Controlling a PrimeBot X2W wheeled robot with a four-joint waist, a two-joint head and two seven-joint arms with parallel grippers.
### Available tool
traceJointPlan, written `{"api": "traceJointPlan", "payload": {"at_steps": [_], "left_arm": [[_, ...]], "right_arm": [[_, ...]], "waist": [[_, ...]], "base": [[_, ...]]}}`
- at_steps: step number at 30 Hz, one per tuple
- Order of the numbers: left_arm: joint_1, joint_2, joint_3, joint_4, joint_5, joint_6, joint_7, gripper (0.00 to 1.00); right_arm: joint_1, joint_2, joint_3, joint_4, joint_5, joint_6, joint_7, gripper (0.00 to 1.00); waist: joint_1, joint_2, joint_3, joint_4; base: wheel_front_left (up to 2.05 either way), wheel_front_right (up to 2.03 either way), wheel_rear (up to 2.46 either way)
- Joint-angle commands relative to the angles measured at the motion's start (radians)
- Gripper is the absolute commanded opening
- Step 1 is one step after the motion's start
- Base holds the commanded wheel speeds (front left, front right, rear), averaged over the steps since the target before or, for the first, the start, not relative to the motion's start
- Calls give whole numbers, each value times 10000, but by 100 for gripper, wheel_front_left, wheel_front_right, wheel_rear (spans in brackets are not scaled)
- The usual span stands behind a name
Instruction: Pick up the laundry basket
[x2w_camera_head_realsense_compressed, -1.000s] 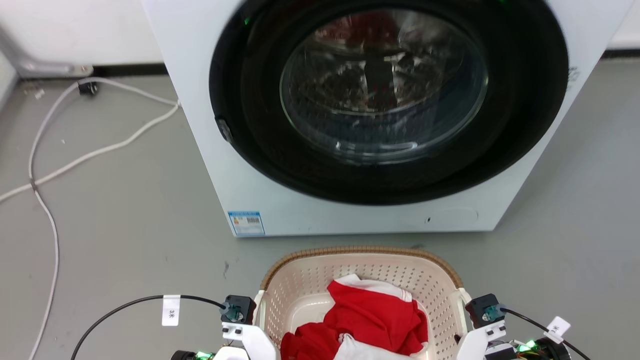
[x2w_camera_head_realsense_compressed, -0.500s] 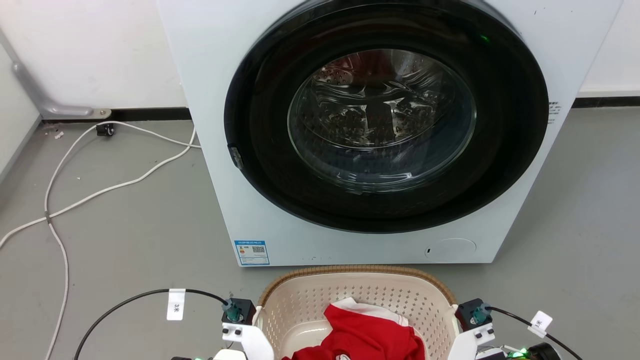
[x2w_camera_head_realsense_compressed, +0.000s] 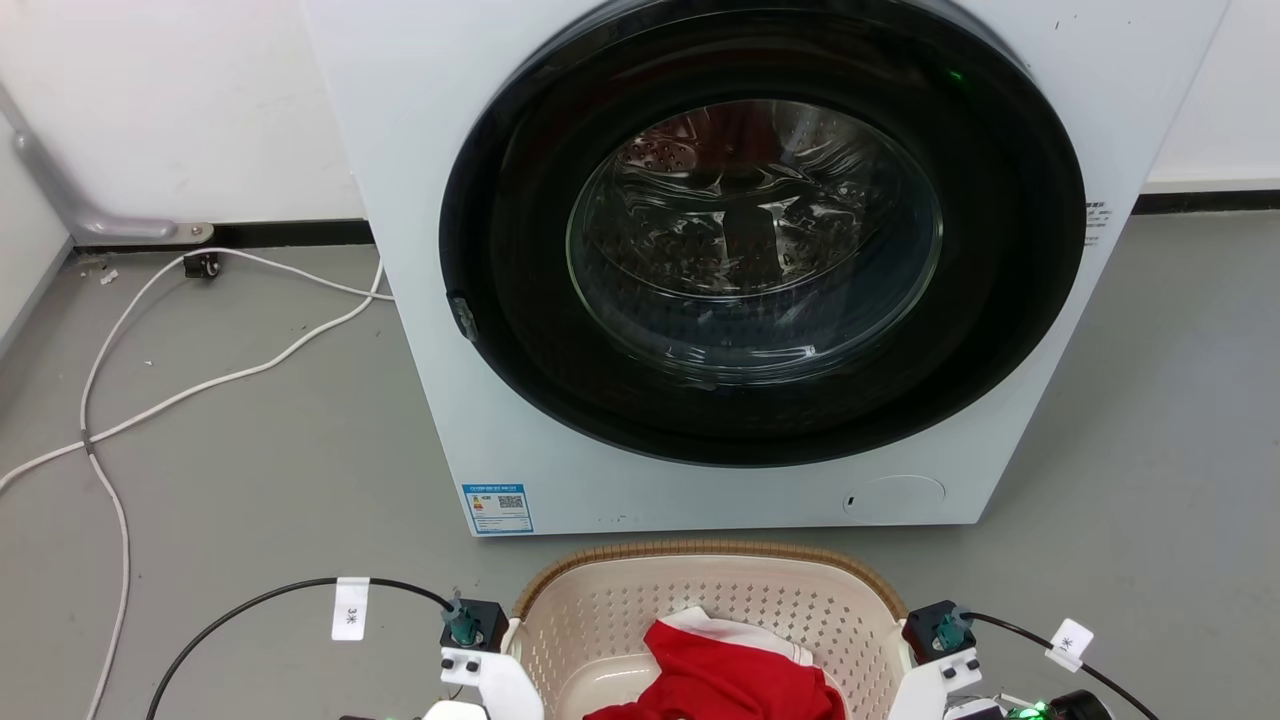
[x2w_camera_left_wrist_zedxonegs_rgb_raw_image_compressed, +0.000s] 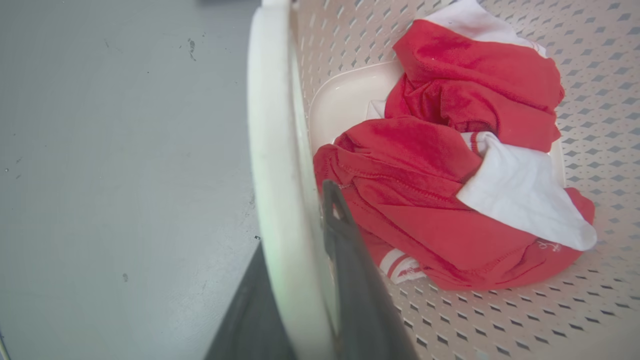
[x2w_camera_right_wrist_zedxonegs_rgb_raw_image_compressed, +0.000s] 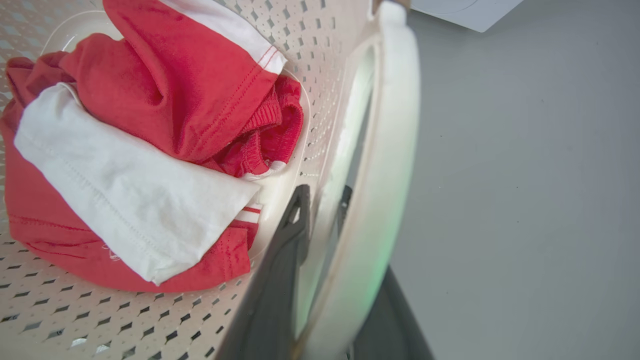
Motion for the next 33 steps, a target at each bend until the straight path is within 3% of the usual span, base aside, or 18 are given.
{"api": "traceJointPlan", "payload": {"at_steps": [1, 33], "left_arm": [[-150, 121, -50, -52, -35, -67, -122, 0], [-219, 153, -269, -38, -207, -24, -410, 0]], "right_arm": [[-80, -109, 142, 43, 18, 4, -24, 0], [-175, -101, 355, 92, 329, 4, -107, 0]], "waist": [[0, -1, 11, -22], [0, -1, 13, -199]], "base": [[0, 0, 0], [0, 0, 0]]}}
